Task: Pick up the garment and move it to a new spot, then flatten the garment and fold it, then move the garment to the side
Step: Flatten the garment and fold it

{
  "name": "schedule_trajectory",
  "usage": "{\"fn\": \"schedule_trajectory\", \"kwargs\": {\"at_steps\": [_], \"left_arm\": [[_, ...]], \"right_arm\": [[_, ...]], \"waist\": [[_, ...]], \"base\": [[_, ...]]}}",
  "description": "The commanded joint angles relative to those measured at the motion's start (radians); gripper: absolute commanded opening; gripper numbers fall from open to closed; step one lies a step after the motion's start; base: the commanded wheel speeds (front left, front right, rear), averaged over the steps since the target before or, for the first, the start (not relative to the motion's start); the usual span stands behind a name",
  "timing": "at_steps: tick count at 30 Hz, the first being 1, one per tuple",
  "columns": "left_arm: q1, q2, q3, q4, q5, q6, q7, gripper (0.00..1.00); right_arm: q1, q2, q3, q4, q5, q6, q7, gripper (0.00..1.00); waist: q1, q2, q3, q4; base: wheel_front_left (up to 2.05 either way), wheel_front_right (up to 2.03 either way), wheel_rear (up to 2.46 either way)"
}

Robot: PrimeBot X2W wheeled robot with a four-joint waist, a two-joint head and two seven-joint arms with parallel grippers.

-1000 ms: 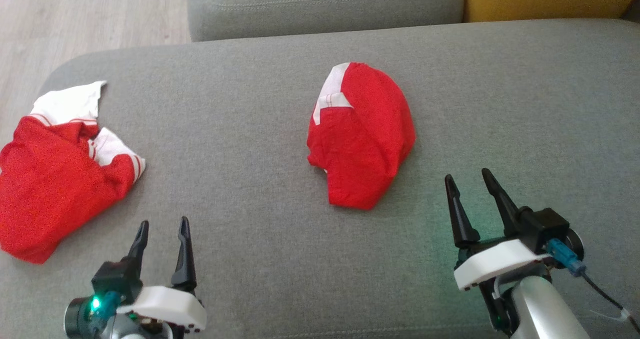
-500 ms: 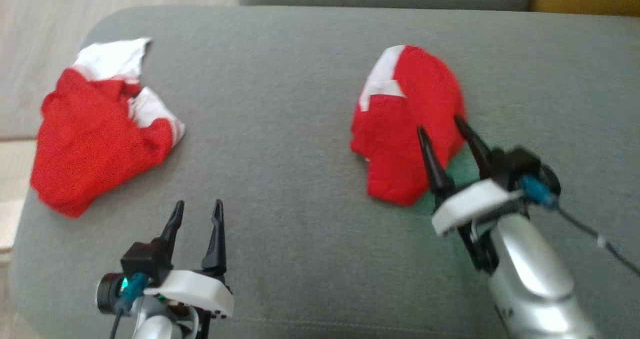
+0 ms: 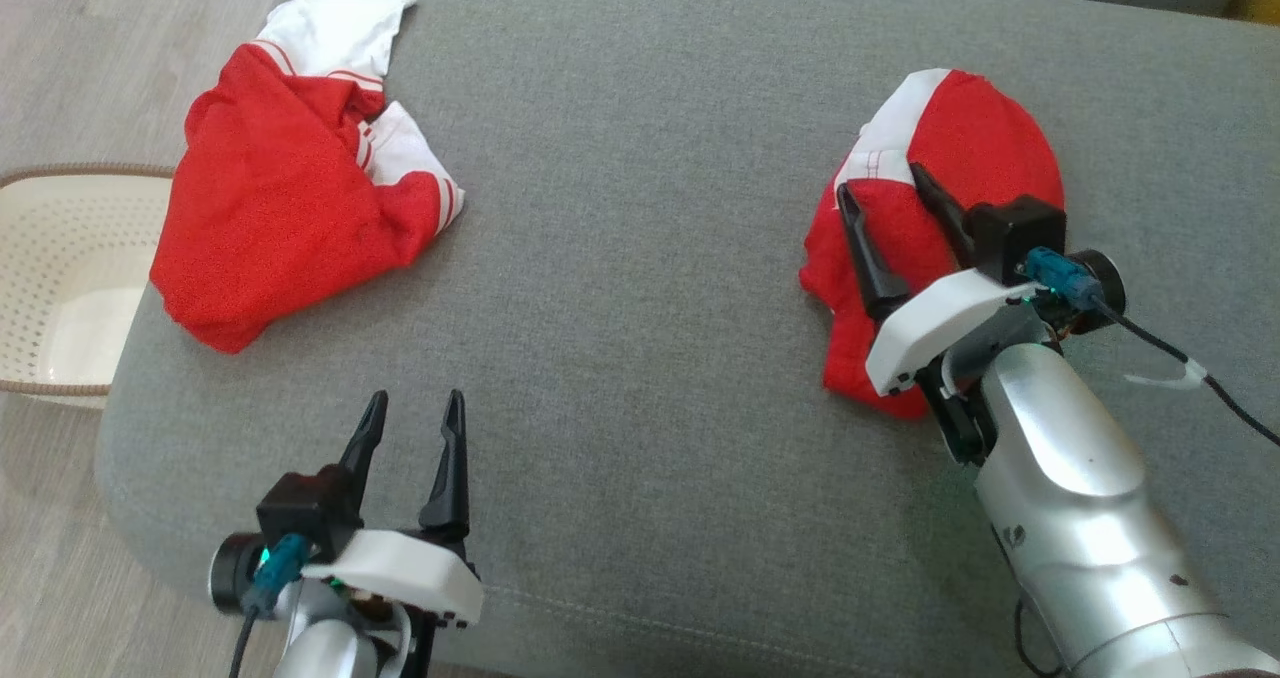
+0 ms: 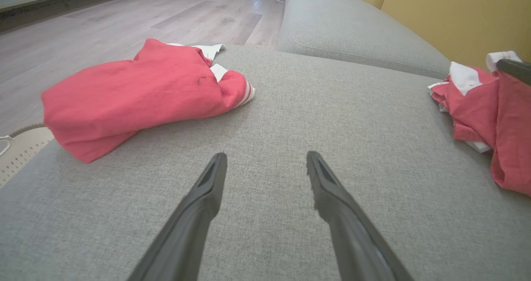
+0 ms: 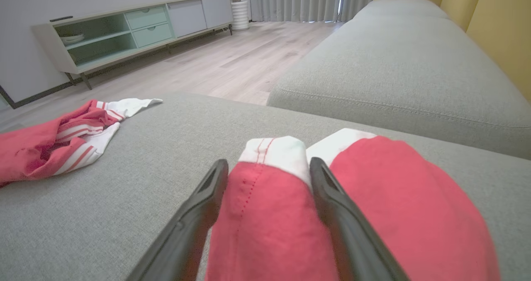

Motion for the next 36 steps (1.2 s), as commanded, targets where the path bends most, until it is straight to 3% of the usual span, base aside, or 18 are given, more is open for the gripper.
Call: {"fn": "schedule_trajectory", "kwargs": {"at_steps": [1,2,7,11,17,24,28,36], "left_arm": [[-0.041,0.002,0.024,-0.029,-0.011,0.005,-0.012,1.00],[-0.044,0.002,0.021,-0.029,-0.013,0.006,-0.012,1.00],[-0.056,0.002,0.015,-0.035,-0.015,0.009,-0.012,1.00],[-0.050,0.002,0.024,-0.034,-0.011,0.009,-0.012,1.00],[-0.038,0.002,0.027,-0.031,-0.009,0.001,-0.012,1.00],[-0.039,0.002,0.009,-0.025,-0.019,-0.002,-0.012,1.00],[-0.044,0.002,-0.003,-0.016,-0.023,-0.005,-0.012,1.00],[-0.050,0.002,-0.041,0.000,-0.038,-0.011,-0.012,1.00]], "right_arm": [[-0.030,0.009,0.022,-0.018,0.001,0.008,-0.008,0.27],[-0.032,0.009,0.023,-0.010,0.002,0.008,-0.010,0.00],[-0.057,0.009,-0.004,-0.020,0.011,0.008,-0.061,0.00],[-0.076,0.006,-0.093,-0.069,-0.017,0.008,-0.087,0.00],[-0.091,-0.060,-0.263,-0.192,-0.064,0.008,-0.093,0.00],[-0.084,-0.130,-0.364,-0.316,-0.095,0.008,-0.046,0.00],[-0.097,-0.154,-0.343,-0.369,-0.109,0.008,-0.004,0.00],[-0.237,-0.164,-0.155,-0.371,-0.095,0.008,0.042,0.00]], "waist": [[0.0000,0.0000,0.004,0.002],[0.0000,0.0000,0.006,0.002],[0.0000,0.0000,0.009,-0.017],[0.0000,0.0000,-0.005,-0.053],[0.0000,0.0000,-0.025,-0.112],[0.0000,0.0000,-0.037,-0.153],[0.0000,0.0000,-0.044,-0.148],[0.0000,0.0000,-0.063,-0.080]], "base": [[0.00,0.00,0.00],[0.00,0.00,0.00],[0.00,0.00,0.00],[0.00,0.00,0.00],[0.00,0.00,0.00],[0.00,0.00,0.00],[0.00,0.00,0.00],[0.00,0.00,0.00]]}}
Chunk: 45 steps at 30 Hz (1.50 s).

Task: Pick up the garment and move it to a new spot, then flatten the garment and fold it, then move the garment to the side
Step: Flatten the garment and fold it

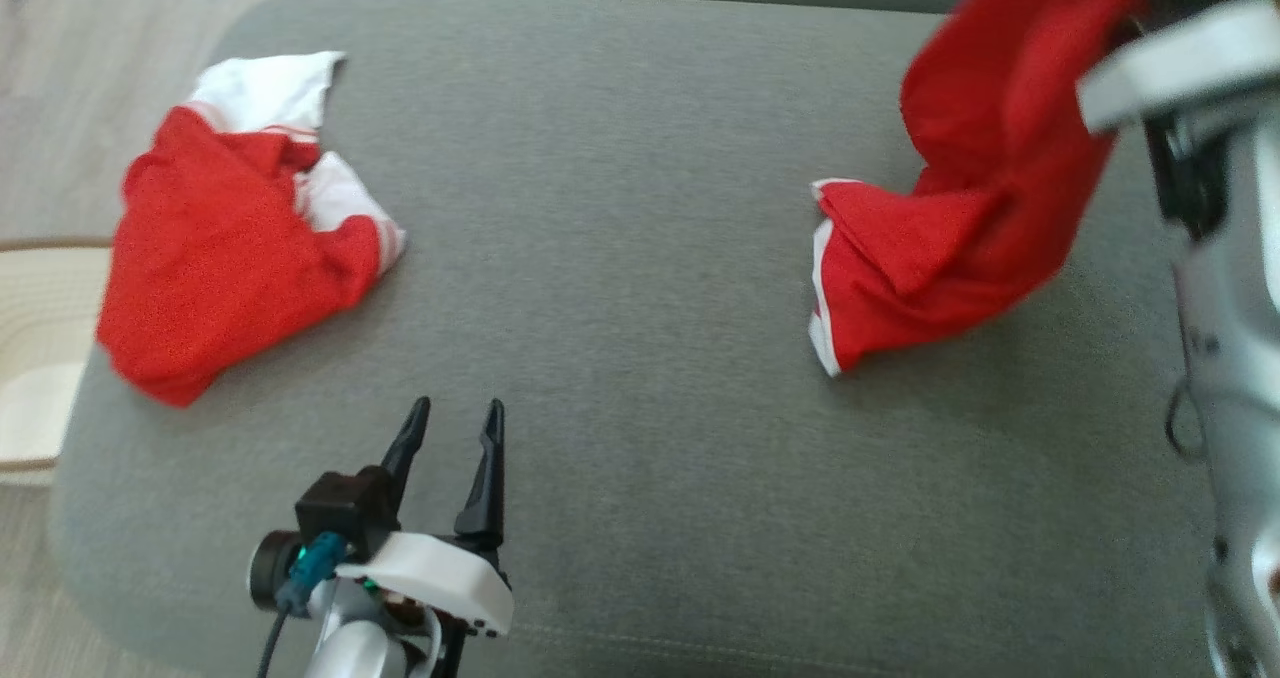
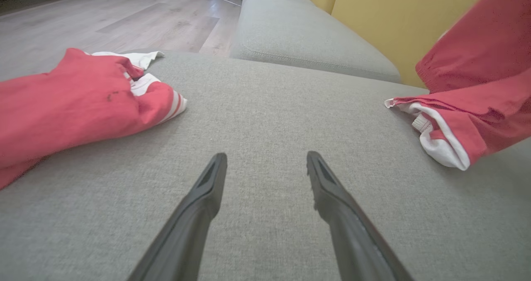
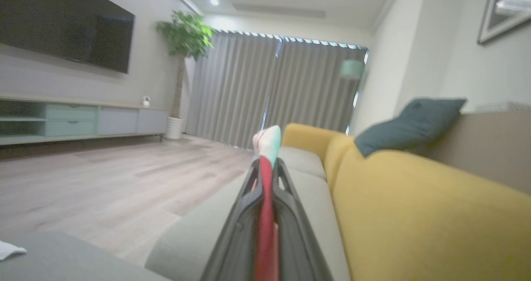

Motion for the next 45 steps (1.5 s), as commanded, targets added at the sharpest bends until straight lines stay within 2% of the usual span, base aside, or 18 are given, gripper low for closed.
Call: {"fn": "schedule_trajectory", "kwargs": {"at_steps": [1,7,13,16,19,24,25,26,27,28,29,33,38,42,45], "left_arm": [[-0.031,0.002,0.026,-0.026,-0.004,0.000,-0.012,1.00],[-0.020,0.002,0.000,-0.017,-0.008,0.006,-0.012,1.00],[0.005,0.002,0.006,-0.021,-0.005,0.012,-0.012,1.00],[0.014,0.002,0.013,-0.022,-0.003,0.013,-0.012,1.00],[0.012,0.002,0.015,-0.022,0.000,0.008,-0.012,1.00],[-0.011,0.002,0.019,-0.026,0.005,0.000,-0.012,1.00],[-0.019,0.002,0.018,-0.026,0.007,-0.003,-0.012,1.00],[-0.026,0.002,0.019,-0.026,0.009,-0.005,-0.012,1.00],[-0.032,0.002,0.019,-0.026,0.011,-0.006,-0.012,1.00],[-0.037,0.002,0.022,-0.026,0.012,-0.006,-0.012,1.00],[-0.041,0.002,0.025,-0.026,0.014,-0.007,-0.012,1.00],[-0.049,0.002,0.038,-0.024,0.019,-0.008,-0.012,1.00],[-0.048,0.002,0.055,-0.021,0.023,-0.007,-0.012,1.00],[-0.056,0.002,0.060,-0.024,0.018,-0.006,-0.012,1.00],[-0.065,0.002,0.059,-0.027,0.015,-0.005,-0.012,1.00]], "right_arm": [[-0.061,0.010,0.026,-0.031,0.006,0.008,0.001,0.00],[-0.243,0.053,0.198,0.055,0.040,0.008,-0.051,0.00],[-0.354,0.076,0.342,0.096,0.083,0.008,-0.117,0.00],[-0.319,0.056,0.403,0.086,0.120,0.008,-0.129,0.00],[-0.226,0.008,0.447,0.072,0.157,0.008,-0.133,0.00],[0.007,-0.063,0.394,0.111,0.191,0.008,-0.134,0.00],[0.053,-0.072,0.380,0.118,0.188,0.008,-0.134,0.02],[0.099,-0.077,0.362,0.126,0.186,0.008,-0.134,0.16],[0.142,-0.080,0.341,0.134,0.185,0.008,-0.134,0.38],[0.180,-0.083,0.318,0.141,0.178,0.008,-0.134,0.76],[0.215,-0.082,0.290,0.148,0.172,0.008,-0.134,1.00],[0.324,-0.055,0.132,0.111,0.134,0.008,-0.134,1.00],[0.434,0.017,-0.041,0.008,0.047,0.008,-0.134,1.00],[0.510,0.096,-0.125,-0.102,-0.017,0.008,-0.134,1.00],[0.545,0.126,-0.141,-0.142,-0.034,0.008,-0.134,1.00]], "waist": [[0.0000,0.0000,-0.010,0.026],[0.0000,0.0000,-0.035,0.109],[0.0000,0.0000,-0.041,0.116],[0.0000,0.0000,-0.034,0.085],[0.0000,0.0000,-0.019,0.042],[0.0000,0.0000,0.010,-0.031],[0.0000,0.0000,0.016,-0.040],[0.0000,0.0000,0.020,-0.049],[0.0000,0.0000,0.024,-0.056],[0.0000,0.0000,0.028,-0.063],[0.0000,0.0000,0.029,-0.069],[0.0000,0.0000,0.032,-0.091],[0.0000,0.0000,0.023,-0.111],[0.0000,0.0000,0.019,-0.123],[0.0000,0.0000,0.019,-0.129]], "base": [[0.00,0.00,0.00],[0.00,0.00,0.00],[0.00,0.00,0.00],[0.00,0.00,0.00],[0.00,0.00,0.00],[0.00,0.00,0.00],[0.00,0.00,0.00],[0.00,0.00,0.00],[0.00,0.00,0.00],[0.00,0.00,0.00],[0.00,0.00,0.00],[0.00,0.00,0.00],[0.00,0.00,0.00],[0.00,0.00,0.00],[0.00,0.00,0.00]]}}
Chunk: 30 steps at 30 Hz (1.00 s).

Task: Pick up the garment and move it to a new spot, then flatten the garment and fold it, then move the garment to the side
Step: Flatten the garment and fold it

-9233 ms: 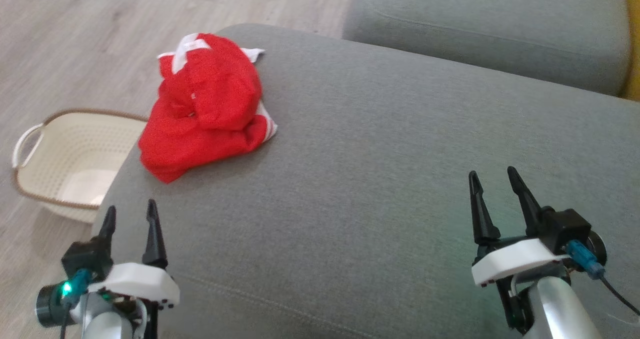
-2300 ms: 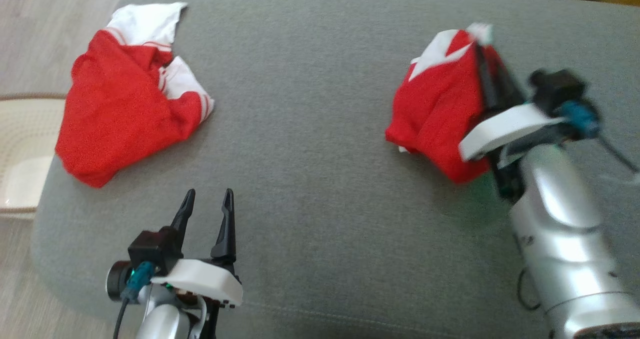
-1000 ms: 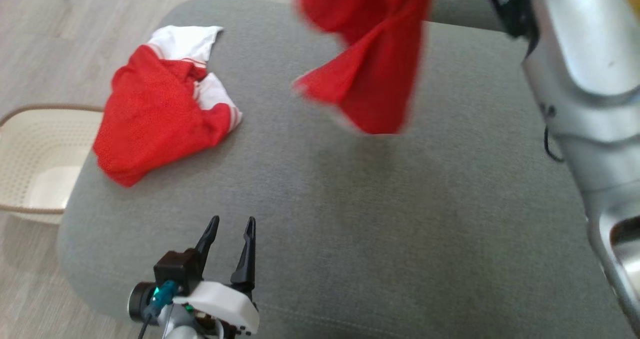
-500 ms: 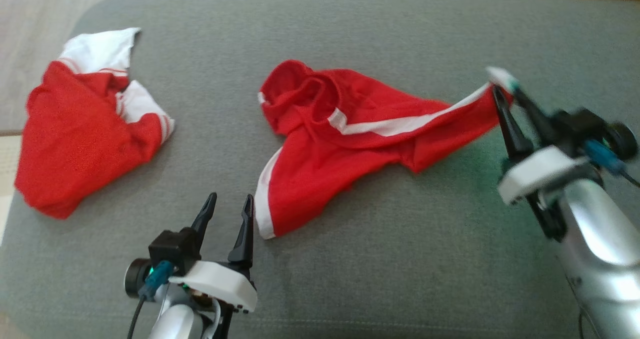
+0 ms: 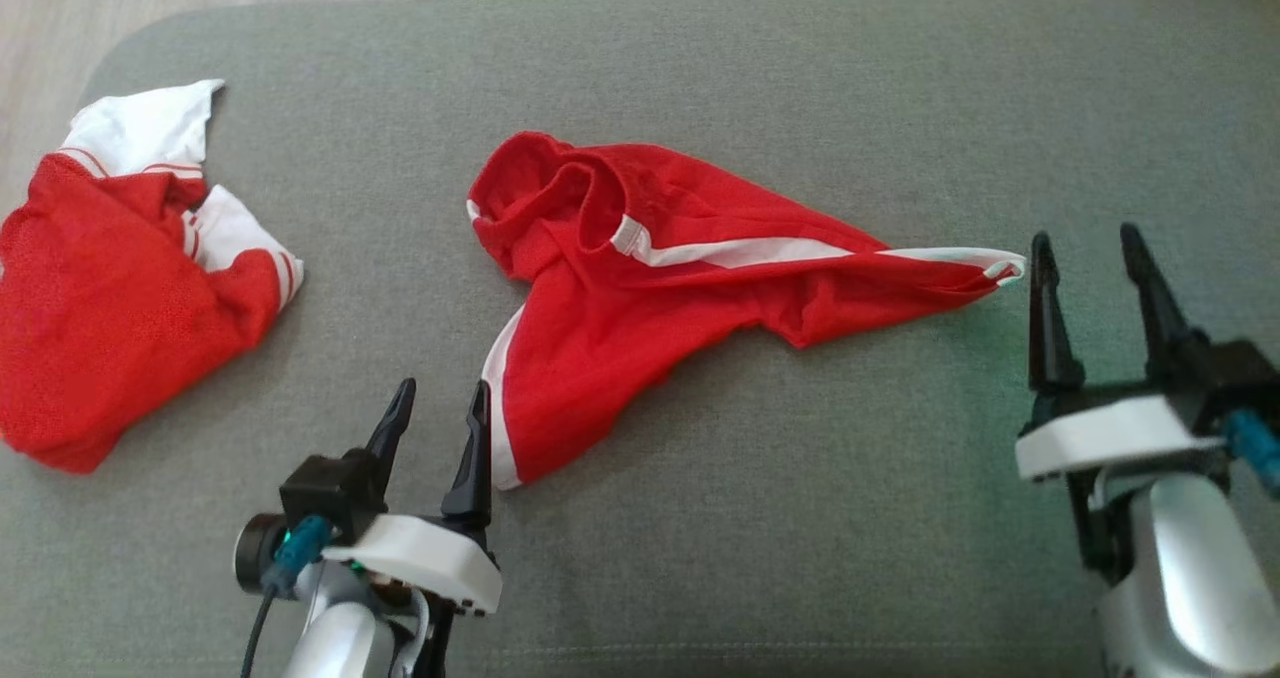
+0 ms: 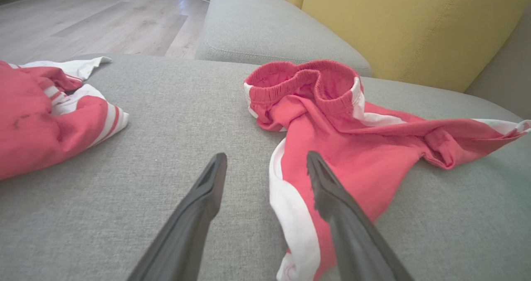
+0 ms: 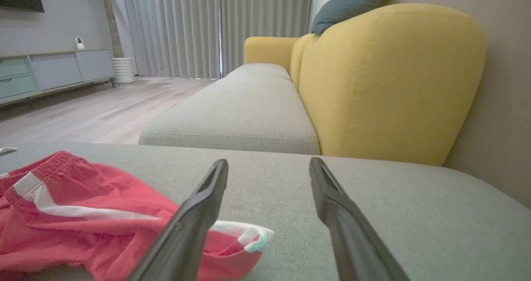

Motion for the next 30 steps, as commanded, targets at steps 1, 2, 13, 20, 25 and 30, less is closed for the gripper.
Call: {"fn": "schedule_trajectory", "kwargs": {"at_steps": [1,2,13,20,25,30], "left_arm": [[-0.049,0.002,0.036,-0.036,0.002,0.003,-0.012,1.00],[-0.058,0.002,0.036,-0.036,0.000,0.002,-0.012,1.00],[-0.309,0.002,-0.036,0.112,-0.024,-0.059,-0.012,1.00],[-0.429,0.002,-0.079,0.261,-0.046,-0.074,-0.012,1.00],[-0.474,0.002,-0.065,0.349,-0.049,-0.047,-0.012,1.00],[-0.499,0.002,-0.078,0.383,-0.042,-0.063,-0.012,1.00]], "right_arm": [[-0.002,0.007,0.013,-0.042,-0.008,0.007,-0.006,1.00],[0.012,0.018,0.006,-0.053,-0.008,0.007,-0.006,1.00],[0.044,0.045,0.058,-0.074,0.027,0.007,-0.006,1.00],[0.028,0.046,0.069,-0.072,0.054,0.007,-0.006,1.00],[0.021,0.046,0.072,-0.075,0.067,0.007,-0.006,1.00],[0.016,0.046,0.071,-0.072,0.074,0.007,-0.006,1.00]], "waist": [[0.0000,0.0000,0.002,-0.005],[0.0000,0.0000,0.003,-0.010],[0.0000,0.0000,0.062,-0.106],[0.0000,0.0000,0.092,-0.167],[0.0000,0.0000,0.107,-0.193],[0.0000,0.0000,0.114,-0.202]], "base": [[0.00,0.00,0.00],[0.00,0.00,0.00],[0.00,0.00,0.00],[0.00,0.00,0.00],[0.00,0.00,0.00],[0.00,0.00,0.00]]}}
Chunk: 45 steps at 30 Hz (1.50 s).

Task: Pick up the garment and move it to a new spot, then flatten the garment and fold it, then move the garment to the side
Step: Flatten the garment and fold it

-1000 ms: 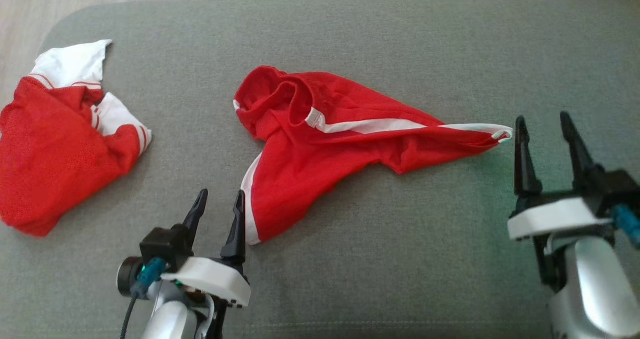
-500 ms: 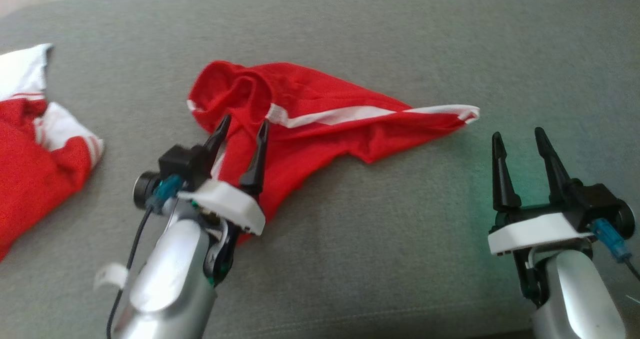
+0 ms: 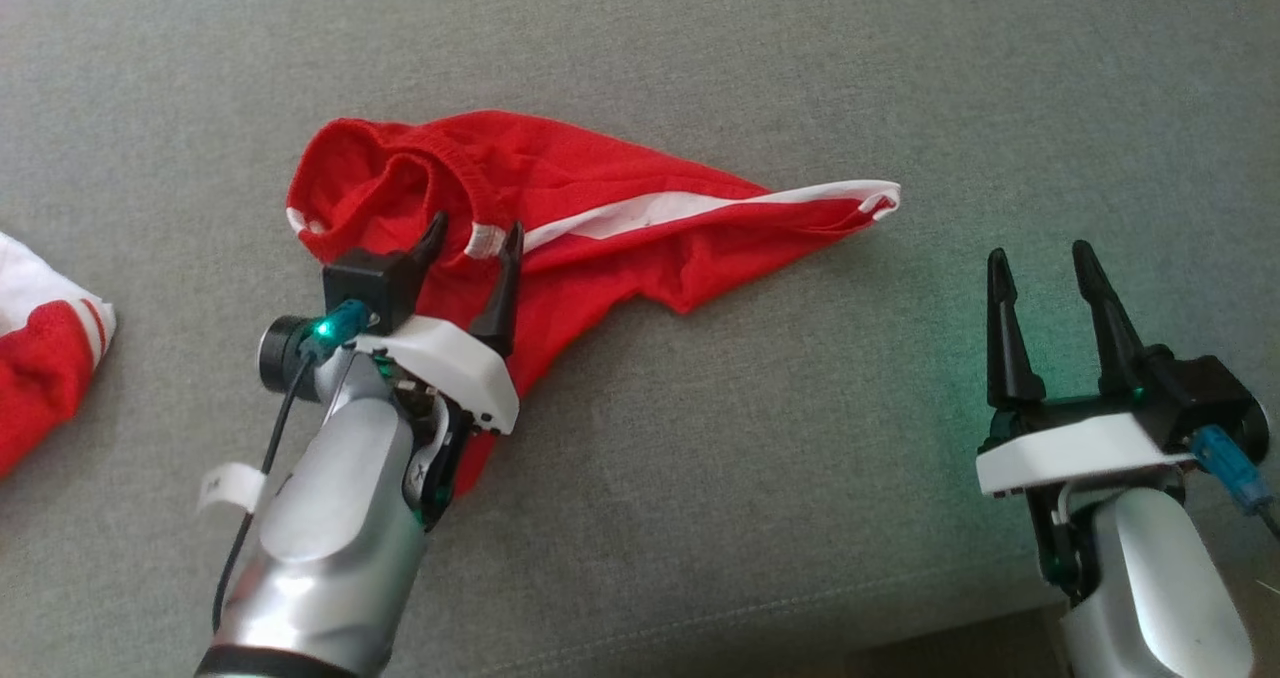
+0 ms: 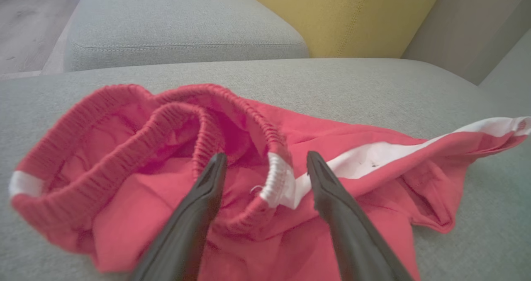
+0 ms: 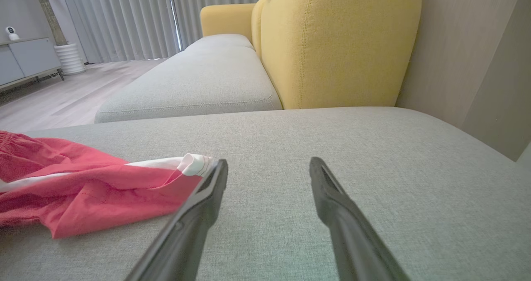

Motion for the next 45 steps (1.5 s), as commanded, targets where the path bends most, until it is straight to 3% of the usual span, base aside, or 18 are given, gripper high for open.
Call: {"fn": "schedule_trajectory", "kwargs": {"at_steps": [1,2,3,4,7,17,23,25,27,28,36,45], "left_arm": [[-0.047,0.011,0.020,-0.011,0.008,0.001,-0.012,1.00],[-0.051,0.011,0.019,-0.002,0.011,0.005,-0.012,0.85],[-0.052,0.011,0.019,0.008,0.012,0.010,-0.012,0.27],[-0.052,0.011,0.018,0.015,0.013,0.010,-0.012,0.00],[-0.045,0.011,0.019,0.008,0.003,0.013,-0.012,0.00],[0.092,0.011,0.092,-0.240,-0.017,0.054,-0.012,0.00],[0.185,0.011,0.128,-0.226,-0.012,0.060,-0.012,0.00],[0.201,0.011,0.144,-0.203,-0.010,0.058,-0.012,0.19],[0.210,0.011,0.157,-0.184,-0.005,0.058,-0.012,0.49],[0.213,0.011,0.164,-0.177,0.000,0.060,-0.012,1.00],[0.274,0.012,0.257,-0.179,0.065,0.118,-0.012,1.00],[0.403,0.011,0.275,-0.289,0.077,0.123,-0.012,1.00]], "right_arm": [[-0.035,-0.002,0.023,-0.030,0.011,0.007,-0.006,1.00],[-0.036,-0.002,0.023,-0.029,0.013,0.007,-0.006,1.00],[-0.037,-0.002,0.023,-0.027,0.016,0.007,-0.006,1.00],[-0.038,-0.002,0.023,-0.025,0.019,0.007,-0.006,1.00],[-0.035,-0.002,0.019,-0.019,0.021,0.007,-0.006,1.00],[-0.002,-0.002,0.010,0.006,0.024,0.007,-0.006,1.00],[0.017,-0.002,0.025,0.028,0.027,0.007,-0.006,1.00],[0.019,-0.002,0.032,0.033,0.027,0.007,-0.006,1.00],[0.022,-0.002,0.038,0.034,0.027,0.007,-0.006,1.00],[0.023,-0.002,0.042,0.035,0.027,0.007,-0.006,1.00],[0.039,-0.002,0.088,0.025,0.024,0.007,-0.006,1.00],[0.066,-0.002,0.115,0.035,0.037,0.007,-0.006,1.00]], "waist": [[0.0000,0.0000,0.001,-0.002],[0.0000,0.0000,0.000,-0.002],[0.0000,0.0000,-0.001,-0.002],[0.0000,0.0000,-0.003,-0.001],[0.0000,0.0000,-0.017,0.011],[0.0000,0.0000,-0.090,0.081],[0.0000,0.0000,-0.122,0.116],[0.0000,0.0000,-0.127,0.120],[0.0000,0.0000,-0.130,0.121],[0.0000,0.0000,-0.131,0.121],[0.0000,0.0000,-0.156,0.113],[0.0000,0.0000,-0.178,0.135]], "base": [[0.00,0.00,0.00],[0.00,0.00,0.00],[0.00,0.00,0.00],[0.00,0.00,0.00],[0.00,0.00,0.00],[0.00,0.00,0.00],[0.00,0.00,0.00],[0.00,0.00,0.00],[0.00,0.00,0.00],[0.00,0.00,0.00],[0.00,0.00,0.00],[0.00,0.00,0.00]]}}
